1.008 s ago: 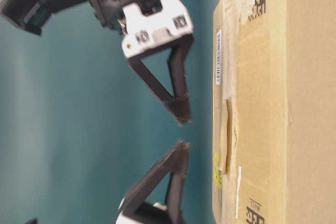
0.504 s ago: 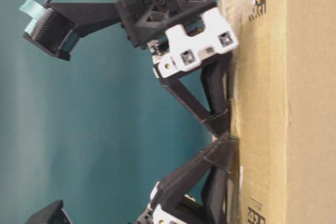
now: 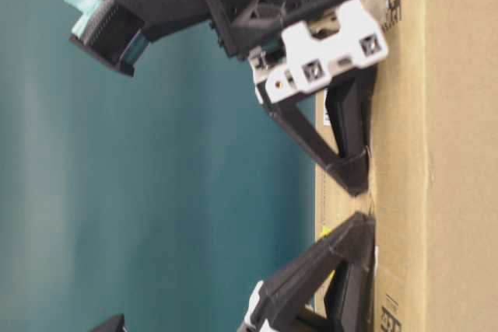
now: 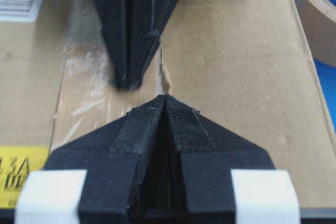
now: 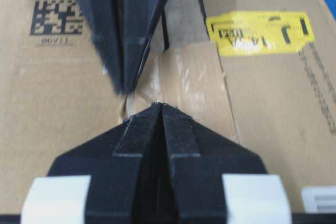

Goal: Apply tape along the seams of the closed cardboard box to seal it securely.

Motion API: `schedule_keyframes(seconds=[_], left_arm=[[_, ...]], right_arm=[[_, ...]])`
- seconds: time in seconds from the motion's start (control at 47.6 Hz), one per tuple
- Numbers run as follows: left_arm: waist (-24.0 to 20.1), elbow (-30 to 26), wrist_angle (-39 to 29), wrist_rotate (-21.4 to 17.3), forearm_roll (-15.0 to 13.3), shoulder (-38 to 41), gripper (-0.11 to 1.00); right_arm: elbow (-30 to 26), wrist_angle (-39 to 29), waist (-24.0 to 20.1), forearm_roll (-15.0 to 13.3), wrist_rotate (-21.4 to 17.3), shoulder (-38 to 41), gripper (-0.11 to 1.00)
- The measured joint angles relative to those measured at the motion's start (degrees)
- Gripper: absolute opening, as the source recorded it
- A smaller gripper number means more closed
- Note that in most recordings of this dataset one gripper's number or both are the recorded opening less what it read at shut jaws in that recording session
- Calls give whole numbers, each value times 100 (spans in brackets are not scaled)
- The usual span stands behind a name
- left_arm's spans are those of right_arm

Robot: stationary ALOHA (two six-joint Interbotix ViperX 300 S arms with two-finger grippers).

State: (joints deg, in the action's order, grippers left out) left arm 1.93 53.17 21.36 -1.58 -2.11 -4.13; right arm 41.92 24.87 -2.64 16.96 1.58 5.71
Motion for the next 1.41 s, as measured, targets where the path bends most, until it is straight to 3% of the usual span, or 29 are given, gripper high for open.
schedule_keyframes(seconds=[0.336, 0.651, 0.945, 1.154, 1.406], left_arm=[[53, 580, 299, 272, -18, -431, 1], [105, 519, 193, 167, -26, -756, 1], [141, 343, -501, 44, -26, -2065, 1], [141, 958, -844, 53, -18, -3243, 1], [141, 1644, -1740, 44, -26, -5054, 1]], right_arm=[[422, 44, -123, 141, -18, -325, -2], [492, -53, -185, 149, 88, -826, -2], [624, -703, -185, 88, 360, -2329, -2], [1318, -1090, -185, 79, 404, -3507, -2], [2276, -1811, -185, 79, 404, -5142, -2]])
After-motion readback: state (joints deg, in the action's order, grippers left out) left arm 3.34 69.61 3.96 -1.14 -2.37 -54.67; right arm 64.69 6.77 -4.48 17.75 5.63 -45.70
